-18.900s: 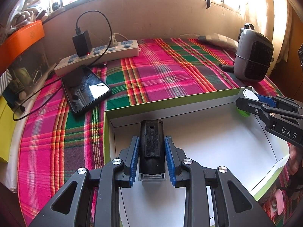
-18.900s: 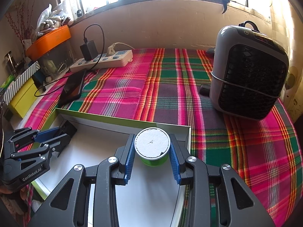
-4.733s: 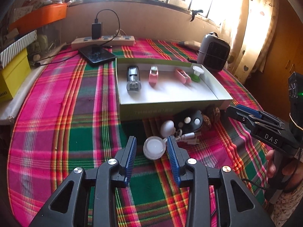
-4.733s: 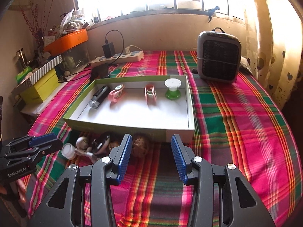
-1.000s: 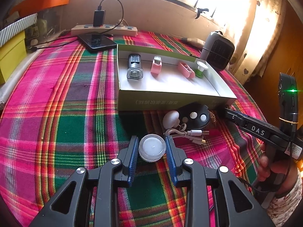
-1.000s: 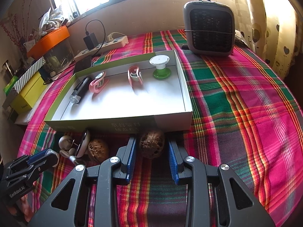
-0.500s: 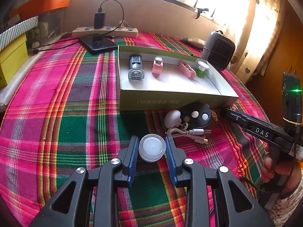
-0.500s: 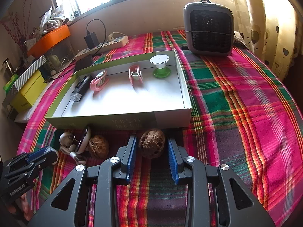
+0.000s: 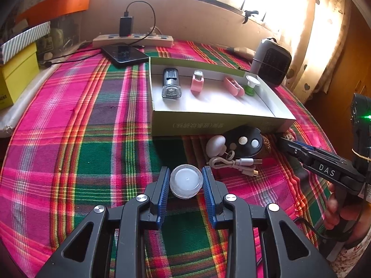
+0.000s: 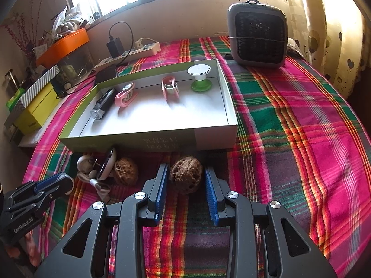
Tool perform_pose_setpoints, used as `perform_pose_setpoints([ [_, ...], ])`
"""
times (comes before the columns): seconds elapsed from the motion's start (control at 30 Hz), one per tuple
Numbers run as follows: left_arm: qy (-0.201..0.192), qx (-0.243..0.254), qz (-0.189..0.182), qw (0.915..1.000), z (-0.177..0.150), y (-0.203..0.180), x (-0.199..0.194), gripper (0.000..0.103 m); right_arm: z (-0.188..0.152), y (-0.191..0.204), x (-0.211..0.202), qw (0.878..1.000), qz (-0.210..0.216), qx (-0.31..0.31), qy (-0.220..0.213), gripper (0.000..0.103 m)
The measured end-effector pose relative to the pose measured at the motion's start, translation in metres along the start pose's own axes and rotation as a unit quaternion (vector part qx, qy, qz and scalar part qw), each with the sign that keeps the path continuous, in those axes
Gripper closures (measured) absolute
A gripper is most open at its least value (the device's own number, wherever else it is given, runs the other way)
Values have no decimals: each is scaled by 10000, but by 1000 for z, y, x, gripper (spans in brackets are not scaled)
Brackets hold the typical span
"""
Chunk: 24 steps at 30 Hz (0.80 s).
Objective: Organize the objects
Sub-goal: 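Grasp the walnut with the right tool while the left tool holds the white container, then carry the white container and walnut over the box with both tools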
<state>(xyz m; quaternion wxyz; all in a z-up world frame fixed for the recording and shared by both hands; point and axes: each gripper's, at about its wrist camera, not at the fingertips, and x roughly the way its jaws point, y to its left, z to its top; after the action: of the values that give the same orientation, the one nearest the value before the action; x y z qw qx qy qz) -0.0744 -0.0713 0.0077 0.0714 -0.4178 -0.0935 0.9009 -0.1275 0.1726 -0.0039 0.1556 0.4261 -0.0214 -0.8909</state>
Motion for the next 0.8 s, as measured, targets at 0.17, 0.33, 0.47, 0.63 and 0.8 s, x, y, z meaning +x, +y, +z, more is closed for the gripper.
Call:
perform_pose_setpoints([
  [0.17,-55,17,11,10000,3,-2,-5,77,-1,0,-1,10000,7,-3,1,71],
  [0.33,-98,48,-6,9999,7,-6,-9,77,-3,3,-4,10000,29,-44,8,71],
  [0.47,-138,103,-44,9998,12,-11,-13,77,-2,6,-8,10000,49,-87,1,71],
  [0.63,-192,157,-78,9997,20,-16,-18,77,1,8,-13,9999,71,-137,-33,71],
  [0.8,-204,233,-87,9995,25,-21,-20,77,6,9,-16,9998,103,-116,-97,71],
])
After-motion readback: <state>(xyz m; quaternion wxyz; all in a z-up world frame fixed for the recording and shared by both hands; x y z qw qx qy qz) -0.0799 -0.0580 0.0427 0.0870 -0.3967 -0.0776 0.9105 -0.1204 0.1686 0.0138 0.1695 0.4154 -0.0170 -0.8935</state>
